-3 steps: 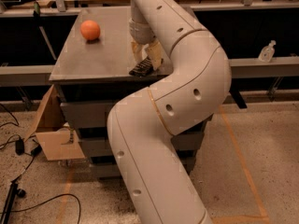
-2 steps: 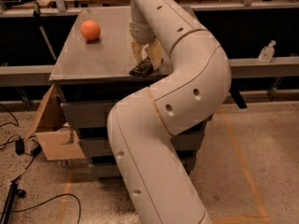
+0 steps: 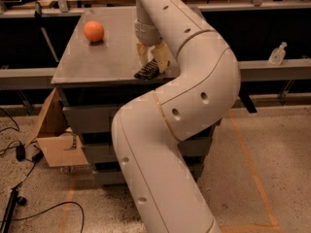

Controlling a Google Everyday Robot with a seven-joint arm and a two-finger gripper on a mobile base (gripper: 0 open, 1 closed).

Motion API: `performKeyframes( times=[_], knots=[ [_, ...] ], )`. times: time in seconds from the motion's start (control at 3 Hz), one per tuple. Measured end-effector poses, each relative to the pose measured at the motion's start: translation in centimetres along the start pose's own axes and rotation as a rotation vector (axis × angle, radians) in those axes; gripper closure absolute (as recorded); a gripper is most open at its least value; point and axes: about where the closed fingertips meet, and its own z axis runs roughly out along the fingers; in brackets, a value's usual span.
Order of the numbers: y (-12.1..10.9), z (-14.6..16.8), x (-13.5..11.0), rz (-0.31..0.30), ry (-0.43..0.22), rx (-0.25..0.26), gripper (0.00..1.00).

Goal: Move rxbar chocolate near orange

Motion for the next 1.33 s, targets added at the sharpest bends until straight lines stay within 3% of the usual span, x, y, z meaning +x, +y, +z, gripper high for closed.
performKeyframes(
  times=[1.33],
  knots=[
    [0.07, -0.15, -0.01, 0.002, 0.001, 0.001, 0.64]
  ],
)
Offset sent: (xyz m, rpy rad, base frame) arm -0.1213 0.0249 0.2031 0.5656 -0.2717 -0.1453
